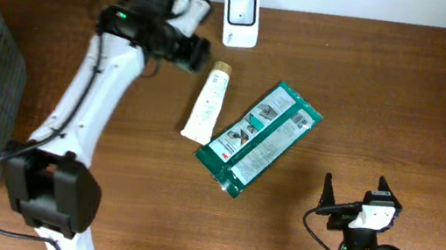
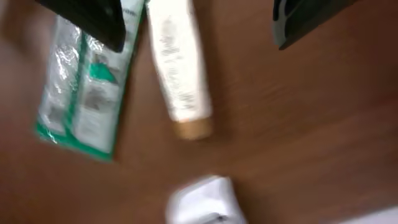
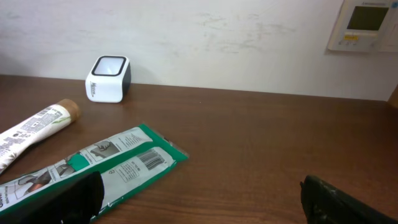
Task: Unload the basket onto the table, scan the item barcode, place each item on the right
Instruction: 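Carry the white tube out and place it beside the package, then grasp the small orange tissue pack in the basket with left gripper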
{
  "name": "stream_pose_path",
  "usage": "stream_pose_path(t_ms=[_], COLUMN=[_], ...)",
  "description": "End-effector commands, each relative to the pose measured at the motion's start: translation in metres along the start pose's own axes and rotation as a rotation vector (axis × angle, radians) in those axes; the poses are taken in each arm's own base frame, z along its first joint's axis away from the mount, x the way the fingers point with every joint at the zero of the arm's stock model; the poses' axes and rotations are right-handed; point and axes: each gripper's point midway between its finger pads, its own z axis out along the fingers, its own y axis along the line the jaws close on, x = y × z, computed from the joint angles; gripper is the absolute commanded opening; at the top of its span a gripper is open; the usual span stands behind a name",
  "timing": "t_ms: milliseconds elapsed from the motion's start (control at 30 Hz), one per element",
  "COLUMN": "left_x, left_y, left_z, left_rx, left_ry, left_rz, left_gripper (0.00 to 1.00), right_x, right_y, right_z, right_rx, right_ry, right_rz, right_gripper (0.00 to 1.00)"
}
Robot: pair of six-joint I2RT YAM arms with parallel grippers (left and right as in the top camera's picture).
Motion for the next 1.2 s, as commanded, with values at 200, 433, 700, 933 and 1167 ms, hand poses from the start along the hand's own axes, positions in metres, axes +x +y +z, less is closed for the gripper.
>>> stream_pose_path(t_ms=[200, 433, 700, 933, 1167], left_x=[0.016, 0.195, 0.326, 0.411, 0.424], left_y=[0.207, 0.316, 0.345, 0.335, 0.344], left_z=[-0.276, -0.289, -0.213, -0.136, -0.138], left_rx=[-0.631, -0.894, -0.883, -0.866, -0.938], left_ry=[-0.453, -0.222, 0.11, 0.422, 0.446], left_rz=[-0.702, -1.243, -1.468, -1.526, -1.509], left_gripper=[0.78, 0.7, 0.41, 0.43, 0.5], right_x=[0.003, 0.003, 0.003, 0.003, 0.003], right_y=[0.003, 0.003, 0.003, 0.003, 0.003], right_z=[0.0, 0.0, 0.0, 0.0, 0.0], right_rx=[-0.012, -0.012, -0.013, -0.012, -0.013], right_ry=[0.002, 0.002, 0.002, 0.002, 0.002], right_rz=[-0.007, -0.007, -0.007, -0.007, -0.007], right_gripper=[0.98, 0.98, 0.98, 0.98, 0.98])
